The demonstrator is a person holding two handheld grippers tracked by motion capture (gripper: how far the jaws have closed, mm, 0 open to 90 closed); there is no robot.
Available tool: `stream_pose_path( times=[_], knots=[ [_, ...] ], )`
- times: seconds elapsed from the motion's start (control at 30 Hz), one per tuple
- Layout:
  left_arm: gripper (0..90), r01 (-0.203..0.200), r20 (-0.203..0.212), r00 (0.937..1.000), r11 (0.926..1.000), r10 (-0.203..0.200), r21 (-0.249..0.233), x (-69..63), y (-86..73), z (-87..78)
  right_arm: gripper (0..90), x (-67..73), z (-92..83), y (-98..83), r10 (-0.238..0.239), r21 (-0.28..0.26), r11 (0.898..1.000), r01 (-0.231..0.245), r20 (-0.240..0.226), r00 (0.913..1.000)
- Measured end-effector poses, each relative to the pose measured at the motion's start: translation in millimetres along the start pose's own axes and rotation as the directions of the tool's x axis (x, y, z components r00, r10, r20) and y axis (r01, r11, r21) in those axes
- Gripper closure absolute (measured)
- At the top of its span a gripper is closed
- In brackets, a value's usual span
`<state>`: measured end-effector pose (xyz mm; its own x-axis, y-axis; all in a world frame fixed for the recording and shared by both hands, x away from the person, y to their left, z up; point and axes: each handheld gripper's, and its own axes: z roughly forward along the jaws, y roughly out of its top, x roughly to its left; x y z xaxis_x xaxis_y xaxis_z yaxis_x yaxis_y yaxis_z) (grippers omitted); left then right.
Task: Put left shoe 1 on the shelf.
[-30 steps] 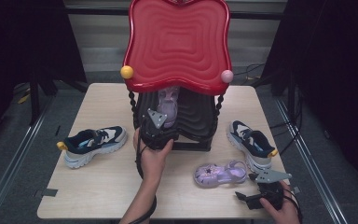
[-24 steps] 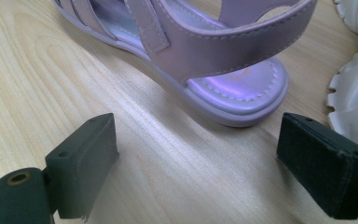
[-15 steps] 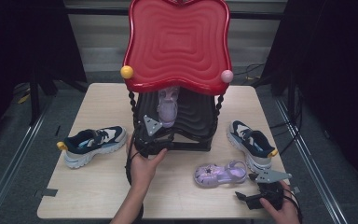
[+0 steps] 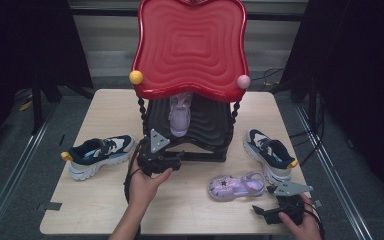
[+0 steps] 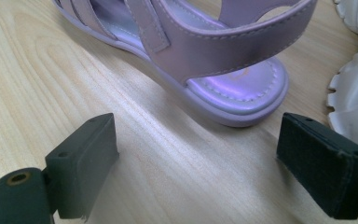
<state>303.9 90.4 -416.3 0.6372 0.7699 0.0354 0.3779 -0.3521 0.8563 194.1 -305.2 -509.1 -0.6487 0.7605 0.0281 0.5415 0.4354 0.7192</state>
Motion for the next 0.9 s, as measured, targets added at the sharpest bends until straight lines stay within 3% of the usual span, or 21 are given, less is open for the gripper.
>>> stream_pose_path(
  times=[0.43, 0.57, 0.63, 0.9],
  knots=[
    [18.4, 0.006, 0.089, 0.9960, 0.9996, -0.009, 0.029, 3.4, -18.2, -15.4, 11.5, -0.1, 0.1, 0.0, -0.001, 0.000, 1.000, 0.001, -0.001, 1.0000],
    [16.1, 0.002, 0.101, 0.9948, 0.9992, -0.006, 0.040, 4.7, -27.0, -15.0, 11.5, -0.1, 0.0, 0.0, -0.002, 0.000, 1.000, 0.002, 0.000, 1.0000],
    [16.1, 0.006, 0.128, 0.9917, 0.9989, -0.011, 0.046, 5.8, -31.5, -14.4, 11.5, -0.1, 0.0, 0.0, -0.001, 0.001, 1.000, 0.001, 0.000, 1.0000],
    [15.6, -0.008, 0.143, 0.9897, 0.9964, -0.005, 0.084, 4.6, -50.0, -9.4, 11.5, -0.1, 0.0, 0.0, -0.002, 0.000, 1.000, 0.002, 0.000, 1.0000]
  ],
)
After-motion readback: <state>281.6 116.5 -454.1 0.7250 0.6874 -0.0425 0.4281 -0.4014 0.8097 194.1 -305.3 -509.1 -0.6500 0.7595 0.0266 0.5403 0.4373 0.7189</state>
